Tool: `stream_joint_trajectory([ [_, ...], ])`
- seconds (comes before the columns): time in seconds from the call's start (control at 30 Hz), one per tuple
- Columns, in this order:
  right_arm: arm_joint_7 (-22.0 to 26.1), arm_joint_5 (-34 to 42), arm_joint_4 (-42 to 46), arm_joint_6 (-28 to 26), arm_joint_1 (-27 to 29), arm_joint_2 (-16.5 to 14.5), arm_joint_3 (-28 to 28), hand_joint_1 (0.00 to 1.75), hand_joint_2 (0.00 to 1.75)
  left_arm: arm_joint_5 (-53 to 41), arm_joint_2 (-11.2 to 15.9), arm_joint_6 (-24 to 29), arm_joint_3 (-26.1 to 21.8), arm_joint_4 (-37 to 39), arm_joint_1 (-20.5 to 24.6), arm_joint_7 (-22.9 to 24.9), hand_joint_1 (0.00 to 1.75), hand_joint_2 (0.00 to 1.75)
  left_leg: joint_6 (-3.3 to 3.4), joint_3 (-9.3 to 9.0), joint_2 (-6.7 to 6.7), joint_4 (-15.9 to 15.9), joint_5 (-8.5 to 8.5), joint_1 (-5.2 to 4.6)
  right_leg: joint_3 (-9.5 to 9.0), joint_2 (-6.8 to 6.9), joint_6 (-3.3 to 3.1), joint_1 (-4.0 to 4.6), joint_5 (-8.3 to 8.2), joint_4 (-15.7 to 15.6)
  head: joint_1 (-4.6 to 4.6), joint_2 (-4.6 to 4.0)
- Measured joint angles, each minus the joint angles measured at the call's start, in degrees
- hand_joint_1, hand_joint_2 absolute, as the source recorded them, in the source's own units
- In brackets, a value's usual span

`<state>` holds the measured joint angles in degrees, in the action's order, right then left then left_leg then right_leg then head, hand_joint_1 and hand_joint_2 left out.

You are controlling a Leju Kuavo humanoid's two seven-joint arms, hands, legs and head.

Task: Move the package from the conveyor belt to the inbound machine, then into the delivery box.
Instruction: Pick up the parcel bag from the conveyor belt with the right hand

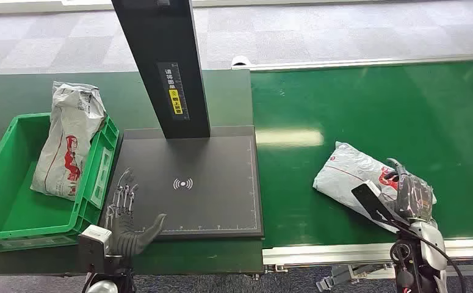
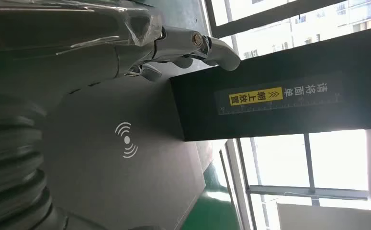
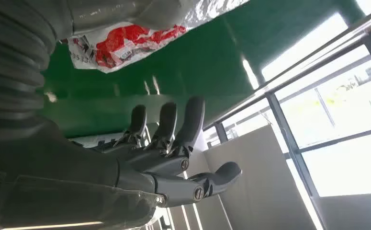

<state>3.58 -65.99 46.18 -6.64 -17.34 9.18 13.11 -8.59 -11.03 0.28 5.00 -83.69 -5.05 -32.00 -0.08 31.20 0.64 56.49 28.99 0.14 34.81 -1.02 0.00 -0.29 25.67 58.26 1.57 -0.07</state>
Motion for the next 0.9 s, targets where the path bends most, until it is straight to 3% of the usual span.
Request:
stream_joint_trajectory([
  [0.03,0.61,0.48,0.0,-0.16,0.0,0.01,-0.03,1.16,1.75,0.04,0.03,0.06,0.0,0.0,0.0,0.0,0.0,1.75,0.0,0.0,0.0,0.0,0.0,0.0,0.0,0.0,0.0,0.0,0.0,0.0,0.0,0.0],
  [0.07,1.67,1.23,0.01,-0.66,-0.01,0.04,-0.12,0.87,1.75,0.18,0.06,0.14,0.0,0.0,-0.01,-0.03,0.0,1.75,0.0,0.0,0.0,0.0,0.0,0.0,0.0,0.0,0.0,0.0,0.0,0.0,0.0,0.0],
  [0.13,8.55,4.63,2.88,-7.43,0.41,-0.41,-0.75,0.0,1.75,0.66,0.19,0.62,0.02,0.0,-0.18,-0.43,0.0,1.75,0.0,0.0,0.0,0.0,0.0,0.0,0.0,0.0,0.0,0.0,0.0,0.0,0.0,-0.01],
  [0.2,14.52,6.95,10.12,-16.15,2.39,-1.71,-1.51,0.0,1.75,1.08,0.29,0.97,0.23,0.0,-0.3,-1.0,0.0,1.75,0.0,-0.02,0.0,0.0,0.0,0.0,0.0,0.0,0.0,0.0,0.0,0.0,-0.01,-0.01],
  [0.23,14.55,6.23,13.43,-18.54,3.52,-2.36,-1.69,0.0,1.75,1.2,0.34,0.98,0.39,0.01,-0.22,-1.18,0.0,1.75,0.0,-0.02,0.0,0.0,0.0,0.0,0.0,0.0,0.0,0.0,0.0,0.0,-0.01,-0.01],
  [0.37,10.76,2.64,16.1,-19.27,4.65,-3.04,-1.77,0.0,1.75,1.45,0.52,0.92,0.63,0.06,0.1,-1.37,0.0,1.75,0.0,-0.02,0.0,0.0,0.0,0.0,0.0,0.0,0.0,0.0,0.0,0.0,0.0,0.0],
  [0.47,6.94,1.17,15.79,-15.65,4.45,-3.1,-1.71,0.0,1.75,1.65,0.57,0.92,0.63,0.07,0.13,-1.38,0.0,1.75,0.0,-0.02,0.0,0.0,0.0,0.0,0.0,0.0,0.0,0.0,0.0,0.0,0.0,0.0],
  [0.63,-8.0,-1.7,8.68,2.18,1.35,-2.53,-0.94,0.0,1.75,1.49,0.63,0.87,0.63,0.67,0.7,-1.01,0.0,1.75,0.01,-0.06,-0.01,0.0,-0.01,0.0,-0.03,0.0,0.0,-0.03,-0.01,0.0,-0.01,0.0],
  [0.9,-7.88,-2.07,-4.96,3.18,-4.7,-1.28,-1.24,0.0,1.75,0.85,0.38,1.59,0.61,1.49,1.21,-0.81,0.0,1.75,0.02,-0.08,-0.01,0.0,-0.02,-0.01,-0.04,0.01,0.01,-0.04,-0.03,0.0,0.0,0.0],
])
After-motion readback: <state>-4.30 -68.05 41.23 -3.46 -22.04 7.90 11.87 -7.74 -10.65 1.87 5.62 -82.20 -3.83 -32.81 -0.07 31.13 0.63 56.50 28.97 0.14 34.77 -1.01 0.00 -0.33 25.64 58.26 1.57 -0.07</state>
